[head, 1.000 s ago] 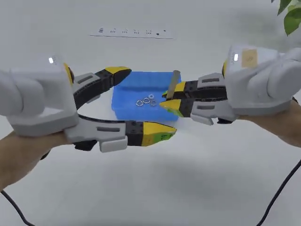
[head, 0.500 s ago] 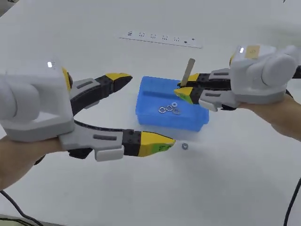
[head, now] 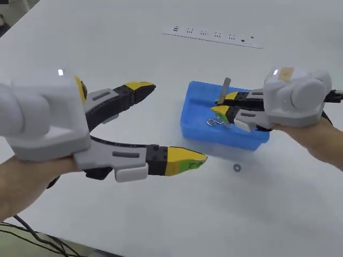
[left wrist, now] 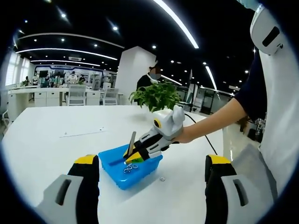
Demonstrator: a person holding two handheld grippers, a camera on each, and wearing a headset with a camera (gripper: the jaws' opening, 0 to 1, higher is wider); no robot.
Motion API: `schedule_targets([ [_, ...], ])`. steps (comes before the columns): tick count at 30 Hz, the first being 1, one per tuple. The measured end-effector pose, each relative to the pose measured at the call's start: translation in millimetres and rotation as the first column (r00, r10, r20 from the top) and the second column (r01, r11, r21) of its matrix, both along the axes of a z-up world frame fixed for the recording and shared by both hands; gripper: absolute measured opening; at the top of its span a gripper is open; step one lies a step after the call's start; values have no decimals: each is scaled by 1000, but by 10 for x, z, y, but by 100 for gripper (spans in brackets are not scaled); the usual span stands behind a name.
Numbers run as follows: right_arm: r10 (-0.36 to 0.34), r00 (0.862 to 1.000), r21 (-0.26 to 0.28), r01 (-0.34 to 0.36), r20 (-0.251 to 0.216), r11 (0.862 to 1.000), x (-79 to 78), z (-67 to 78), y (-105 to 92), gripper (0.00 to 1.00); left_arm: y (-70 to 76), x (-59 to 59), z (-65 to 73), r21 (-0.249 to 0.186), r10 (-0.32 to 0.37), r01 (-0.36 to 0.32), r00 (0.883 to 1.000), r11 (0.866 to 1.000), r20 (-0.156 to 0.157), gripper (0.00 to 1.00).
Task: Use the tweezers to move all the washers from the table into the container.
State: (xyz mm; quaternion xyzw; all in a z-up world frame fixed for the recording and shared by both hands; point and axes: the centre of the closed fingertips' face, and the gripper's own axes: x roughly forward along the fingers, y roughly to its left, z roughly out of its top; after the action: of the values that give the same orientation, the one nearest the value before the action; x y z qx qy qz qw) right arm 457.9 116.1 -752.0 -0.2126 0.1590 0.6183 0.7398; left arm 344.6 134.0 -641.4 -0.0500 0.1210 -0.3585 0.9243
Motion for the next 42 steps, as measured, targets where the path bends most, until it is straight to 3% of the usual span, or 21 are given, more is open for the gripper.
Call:
schedule_targets([
  [9, -1, 1000, -9, 1, -13, 1000, 1, -23, -36, 11, -117, -15, 19, -20, -34, 34, 999, 999, -4, 100],
  [17, 12, 1000, -15, -12, 7, 1000, -41, 53, -45, 8, -109, 34, -7, -4, -37, 37, 999, 999, -7, 99],
  [21, 33, 999, -35, -32, 18, 999, -77, 77, -62, 8, -126, 144, -21, 7, -44, 44, 999, 999, 3, 99],
  [22, 34, 999, -41, -33, 23, 999, -82, 82, -68, 8, -111, 208, -48, 38, -37, 37, 999, 999, 8, 99],
  [24, 36, 999, -40, -35, 23, 999, -102, 116, -81, 8, -124, 279, -71, 79, -50, 50, 999, 996, 5, 93],
  [26, 40, 999, -37, -39, 31, 999, -131, 161, -87, 8, -184, 348, -9, 108, -76, 71, 996, 992, 45, 87],
  [29, 62, 997, -38, -60, 48, 997, -185, 206, -88, 8, -296, 442, 35, 101, -107, 100, 992, 990, 60, 76],
  [31, 75, 996, -46, -72, 55, 996, -212, 217, -97, 8, -340, 526, -14, 160, -127, 117, 991, 980, 52, 69],
  [34, 76, 995, -44, -74, 57, 996, -224, 246, -117, 8, -428, 631, -15, 166, -146, 137, 988, 977, 45, 56],
  [36, 79, 995, -41, -76, 57, 996, -241, 271, -131, 8, -474, 713, -12, 170, -149, 139, 988, 976, 46, 54],
  [39, 91, 994, -38, -88, 64, 995, -283, 315, -145, 8, -520, 801, -61, 232, -179, 163, 983, 959, 50, 47],
  [42, 101, 993, -34, -99, 68, 995, -313, 349, -143, 8, -588, 816, -82, 248, -221, 201, 974, 948, 55, 31],
])
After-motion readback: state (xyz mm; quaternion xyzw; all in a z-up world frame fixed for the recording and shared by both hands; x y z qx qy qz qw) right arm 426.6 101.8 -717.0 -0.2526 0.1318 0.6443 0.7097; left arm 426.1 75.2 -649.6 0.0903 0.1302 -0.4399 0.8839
